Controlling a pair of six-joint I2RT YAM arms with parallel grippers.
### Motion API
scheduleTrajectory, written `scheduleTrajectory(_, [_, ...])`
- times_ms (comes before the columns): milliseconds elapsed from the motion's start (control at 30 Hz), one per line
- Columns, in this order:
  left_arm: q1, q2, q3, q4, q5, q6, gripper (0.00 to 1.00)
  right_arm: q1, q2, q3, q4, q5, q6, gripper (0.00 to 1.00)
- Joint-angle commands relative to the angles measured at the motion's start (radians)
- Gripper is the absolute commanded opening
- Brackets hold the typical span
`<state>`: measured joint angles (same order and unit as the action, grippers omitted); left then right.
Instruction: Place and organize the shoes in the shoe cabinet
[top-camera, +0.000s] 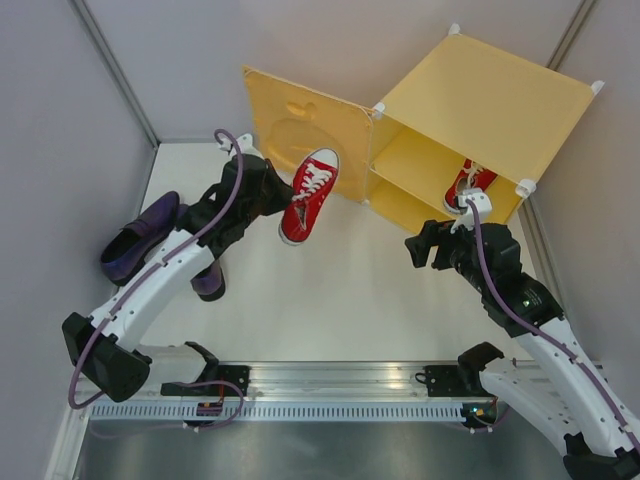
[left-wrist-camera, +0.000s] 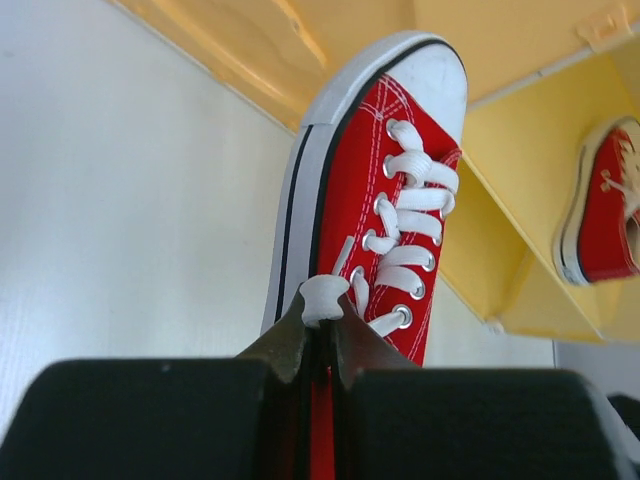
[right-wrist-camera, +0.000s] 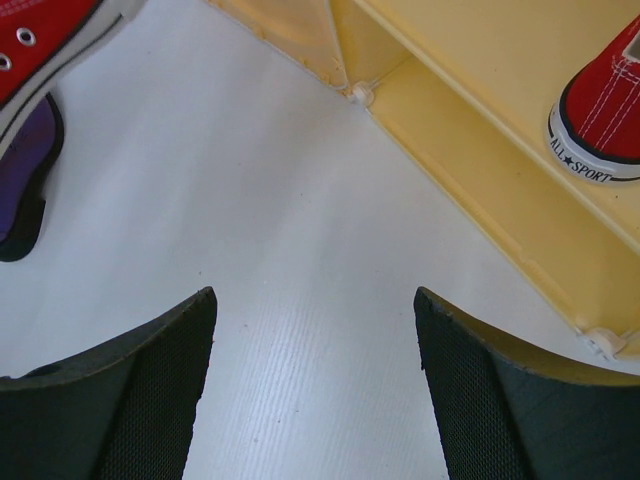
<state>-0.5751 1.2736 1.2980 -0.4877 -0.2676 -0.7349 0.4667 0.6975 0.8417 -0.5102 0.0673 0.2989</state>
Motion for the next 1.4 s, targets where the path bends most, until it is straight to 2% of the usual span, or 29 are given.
scheduleTrajectory(0, [-0.048, 0.003, -0.014, 0.109, 0.197, 0.019, 0.02, 0.001, -0.006, -0.004, 0.018, -0.020, -0.014, 0.83])
scheduleTrajectory(267, [-0.156, 0.047, -0.166, 0.268, 0.255, -0.043, 0.02, 0.001, 0.037, -0.021, 0.027, -0.064, -0.006, 0.83])
scheduleTrajectory(400, [-0.193, 0.166, -0.193, 0.359, 0.300, -0.050, 0.02, 0.001, 0.060, -0.029, 0.024, -0.063, -0.004, 0.84])
scheduleTrajectory(633, [-0.201, 0.349, -0.203, 0.482, 0.334, -0.050, 0.02, 0.001, 0.102, -0.075, 0.036, -0.121, 0.006, 0.83])
scheduleTrajectory(867, [-0.201, 0.455, -0.224, 0.612, 0.360, -0.073, 0.04, 0.001, 0.151, -0.142, 0.068, -0.155, 0.042, 0.83])
scheduleTrajectory(933, [-0.201, 0.475, -0.229, 0.627, 0.372, -0.074, 0.13, 0.001, 0.166, -0.156, 0.078, -0.159, 0.049, 0.83])
scheduleTrajectory(1033, [-0.201, 0.483, -0.229, 0.624, 0.390, -0.038, 0.60, 0.009, 0.194, -0.181, 0.101, -0.156, 0.066, 0.83])
scheduleTrajectory(1067, [-0.201, 0.478, -0.227, 0.615, 0.392, -0.028, 0.81, 0.015, 0.203, -0.188, 0.113, -0.152, 0.069, 0.83])
scheduleTrajectory(1100, [-0.201, 0.465, -0.223, 0.597, 0.390, -0.015, 0.86, 0.021, 0.217, -0.193, 0.119, -0.143, 0.078, 0.83])
scheduleTrajectory(1167, [-0.198, 0.443, -0.203, 0.517, 0.370, 0.021, 0.95, 0.038, 0.227, -0.197, 0.137, -0.130, 0.103, 0.83])
scheduleTrajectory(1200, [-0.197, 0.419, -0.198, 0.494, 0.360, 0.037, 0.95, 0.047, 0.234, -0.199, 0.145, -0.126, 0.111, 0.83])
scheduleTrajectory(1367, [-0.108, 0.330, -0.198, 0.341, 0.360, 0.100, 0.88, 0.136, 0.270, -0.185, 0.167, -0.045, 0.161, 0.83])
